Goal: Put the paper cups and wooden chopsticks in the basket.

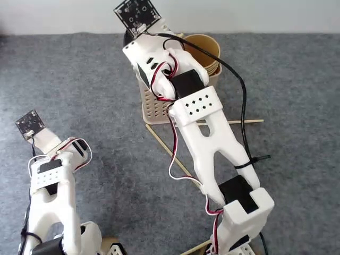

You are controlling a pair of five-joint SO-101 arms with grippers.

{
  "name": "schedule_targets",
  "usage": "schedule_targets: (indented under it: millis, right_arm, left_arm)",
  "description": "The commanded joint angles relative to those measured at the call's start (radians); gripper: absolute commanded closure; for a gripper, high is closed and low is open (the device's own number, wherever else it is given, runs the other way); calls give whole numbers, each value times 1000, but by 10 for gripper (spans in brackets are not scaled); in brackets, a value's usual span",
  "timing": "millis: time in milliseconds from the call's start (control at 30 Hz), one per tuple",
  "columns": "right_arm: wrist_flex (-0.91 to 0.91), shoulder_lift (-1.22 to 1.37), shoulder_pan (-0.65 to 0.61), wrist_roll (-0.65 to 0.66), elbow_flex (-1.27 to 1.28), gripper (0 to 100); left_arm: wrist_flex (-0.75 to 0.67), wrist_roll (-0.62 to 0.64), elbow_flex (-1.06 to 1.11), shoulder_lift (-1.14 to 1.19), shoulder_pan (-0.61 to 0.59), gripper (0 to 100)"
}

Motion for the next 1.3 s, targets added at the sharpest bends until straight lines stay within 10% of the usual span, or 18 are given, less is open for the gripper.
schedule_targets:
  millis: [0,167,600,800,1267]
  right_arm:
    - [76,-64,-36,12,-61,929]
    - [136,-24,-74,14,-61,768]
    - [130,105,-44,126,-100,779]
    - [133,166,10,126,-222,988]
    - [128,44,8,124,-304,991]
  left_arm:
    - [-18,-11,-25,-28,-3,811]
    - [-18,-11,-25,-28,-3,811]
    - [-18,-11,-25,-28,-3,811]
    - [-18,-11,-25,-28,-3,811]
    - [-18,-11,-25,-28,-3,811]
